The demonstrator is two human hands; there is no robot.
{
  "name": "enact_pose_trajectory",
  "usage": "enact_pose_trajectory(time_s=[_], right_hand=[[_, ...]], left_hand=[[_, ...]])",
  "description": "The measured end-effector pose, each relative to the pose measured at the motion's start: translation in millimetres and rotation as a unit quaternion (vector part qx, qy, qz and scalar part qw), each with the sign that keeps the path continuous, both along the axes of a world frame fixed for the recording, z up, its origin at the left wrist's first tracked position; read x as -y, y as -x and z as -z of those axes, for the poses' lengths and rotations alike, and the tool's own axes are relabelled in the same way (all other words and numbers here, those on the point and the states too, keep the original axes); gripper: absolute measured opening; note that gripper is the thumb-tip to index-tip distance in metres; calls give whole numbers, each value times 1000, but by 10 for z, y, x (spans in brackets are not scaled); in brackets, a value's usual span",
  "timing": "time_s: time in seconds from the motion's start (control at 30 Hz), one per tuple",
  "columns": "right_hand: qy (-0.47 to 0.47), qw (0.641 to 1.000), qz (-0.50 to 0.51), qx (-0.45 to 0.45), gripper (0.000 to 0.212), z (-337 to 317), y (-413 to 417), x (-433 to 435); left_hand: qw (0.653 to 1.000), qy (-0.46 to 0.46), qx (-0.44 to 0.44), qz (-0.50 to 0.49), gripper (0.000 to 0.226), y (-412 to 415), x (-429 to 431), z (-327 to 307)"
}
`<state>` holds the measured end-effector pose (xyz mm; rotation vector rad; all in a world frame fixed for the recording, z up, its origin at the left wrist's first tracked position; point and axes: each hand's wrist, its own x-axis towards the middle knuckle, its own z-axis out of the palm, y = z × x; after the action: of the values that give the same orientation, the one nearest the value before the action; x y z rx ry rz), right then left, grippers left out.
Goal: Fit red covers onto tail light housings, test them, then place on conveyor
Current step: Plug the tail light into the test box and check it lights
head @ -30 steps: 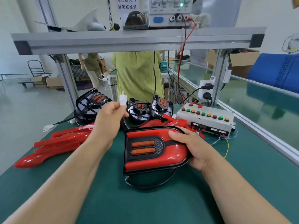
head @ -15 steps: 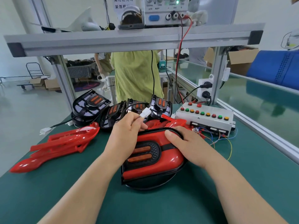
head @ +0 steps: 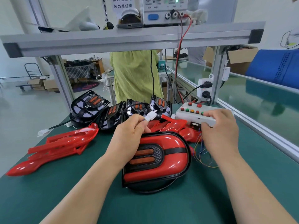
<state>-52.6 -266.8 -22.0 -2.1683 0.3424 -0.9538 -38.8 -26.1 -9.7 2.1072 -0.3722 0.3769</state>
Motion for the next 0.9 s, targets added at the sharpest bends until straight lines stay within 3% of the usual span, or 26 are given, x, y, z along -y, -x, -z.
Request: enact_pose_trajectory(time_s=[0.2, 0.37, 0.47, 0.7, 0.8, 0.9], right_hand=[[-45, 979, 9, -197, 50, 84, -78, 120], [-82, 957, -24, -279, 27, 83, -55, 91], [-59, 964, -21, -257, 5, 59, -28, 79], [12, 990, -46, -131, 48, 56, -51, 40], [68, 994, -13, -89, 50, 37, -42, 12], [38, 999, -16, -30, 37, 0, -33, -1]], left_hand=[[1000, 1, -4, 2, 19, 16, -15, -13], [1000, -1, -9, 5, 20, 25, -12, -20], [1000, -2, -16, 10, 20, 33, 12, -27], [1000, -1, -18, 1, 18, 66, 78, -48], [1000, 2, -16, 0, 17, 89, 126, -53], [1000, -10, -7, 7, 17, 113, 175, -40]])
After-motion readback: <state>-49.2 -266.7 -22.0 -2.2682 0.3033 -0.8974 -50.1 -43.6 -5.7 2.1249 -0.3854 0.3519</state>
